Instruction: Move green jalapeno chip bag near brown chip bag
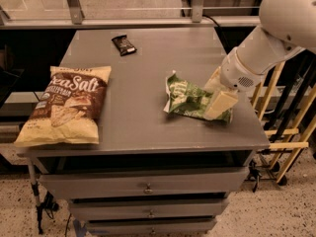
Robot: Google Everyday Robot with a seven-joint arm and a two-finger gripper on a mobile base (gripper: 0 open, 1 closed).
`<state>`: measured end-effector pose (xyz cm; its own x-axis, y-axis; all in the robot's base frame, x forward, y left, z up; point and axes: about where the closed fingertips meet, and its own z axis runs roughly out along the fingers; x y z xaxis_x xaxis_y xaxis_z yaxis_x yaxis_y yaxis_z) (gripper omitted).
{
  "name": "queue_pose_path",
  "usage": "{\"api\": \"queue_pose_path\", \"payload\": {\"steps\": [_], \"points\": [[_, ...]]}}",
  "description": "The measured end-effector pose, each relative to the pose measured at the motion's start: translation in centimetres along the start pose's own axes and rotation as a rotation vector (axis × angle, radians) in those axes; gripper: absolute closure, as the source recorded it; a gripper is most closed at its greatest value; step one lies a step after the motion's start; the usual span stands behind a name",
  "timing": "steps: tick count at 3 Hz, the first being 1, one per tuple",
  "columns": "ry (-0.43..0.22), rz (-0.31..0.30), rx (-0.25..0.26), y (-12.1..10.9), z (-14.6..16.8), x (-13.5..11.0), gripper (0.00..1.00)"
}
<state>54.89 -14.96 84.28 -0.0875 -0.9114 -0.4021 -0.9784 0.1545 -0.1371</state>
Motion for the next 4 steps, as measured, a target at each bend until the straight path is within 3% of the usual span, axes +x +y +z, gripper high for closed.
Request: {"api": "queue_pose_path", "payload": {"steps": [2,3,4], "points": [[-0.011,-0.001,0.023,-0.4,-0.5,-0.1,0.85],[-0.021,-0.009,0.031,-0.8,-1.0,-0.5,1.00],[-0.070,-0.054,0.075,-1.8,-3.6,-2.7,1.00]]}}
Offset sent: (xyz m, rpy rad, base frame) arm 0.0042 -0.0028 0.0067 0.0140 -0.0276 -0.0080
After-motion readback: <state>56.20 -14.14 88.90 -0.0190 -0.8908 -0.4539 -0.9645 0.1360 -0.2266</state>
